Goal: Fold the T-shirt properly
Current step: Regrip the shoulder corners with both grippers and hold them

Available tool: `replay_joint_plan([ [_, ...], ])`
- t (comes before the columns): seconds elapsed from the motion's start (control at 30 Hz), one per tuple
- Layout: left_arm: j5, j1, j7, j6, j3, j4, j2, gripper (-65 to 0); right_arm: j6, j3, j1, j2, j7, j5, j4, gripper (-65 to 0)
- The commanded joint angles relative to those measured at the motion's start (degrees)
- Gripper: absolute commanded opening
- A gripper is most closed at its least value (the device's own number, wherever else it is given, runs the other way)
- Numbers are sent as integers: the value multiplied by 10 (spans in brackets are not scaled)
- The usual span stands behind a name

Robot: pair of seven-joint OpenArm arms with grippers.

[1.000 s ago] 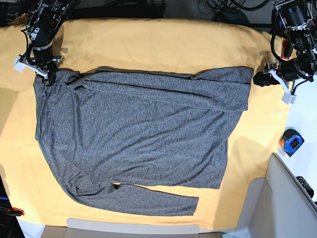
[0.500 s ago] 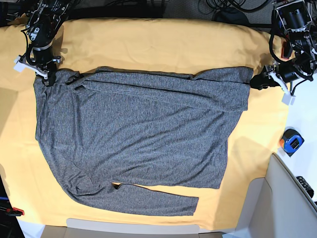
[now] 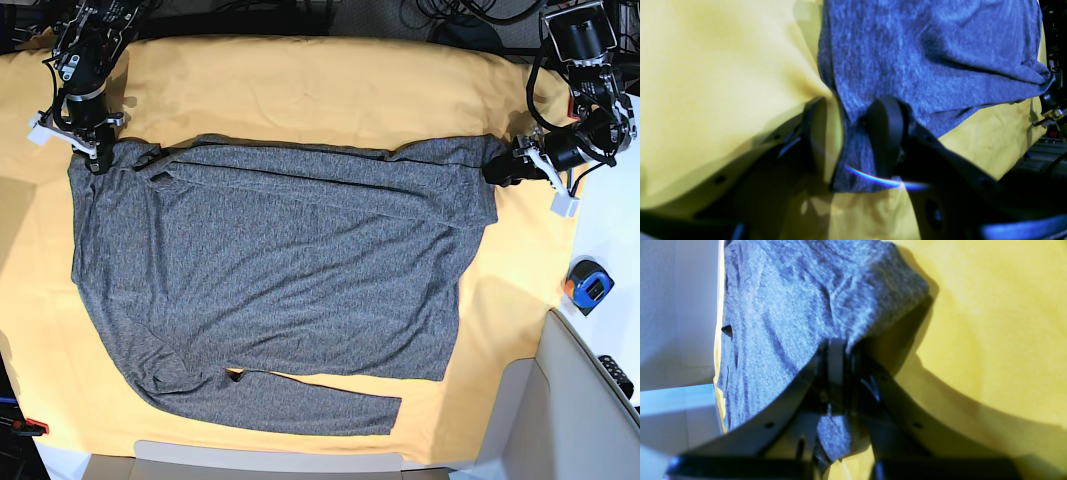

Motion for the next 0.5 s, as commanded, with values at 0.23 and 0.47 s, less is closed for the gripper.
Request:
replay_joint_plan([
  [0.23,43,26,-14,30,6,15,-47,-403,-11,-1,-8,-2,-11,8,-5,-639],
  [0.47,36,44,-8,39,22,17,-46,-403,-11,-2,-8,-2,-11,8,-5,-639],
])
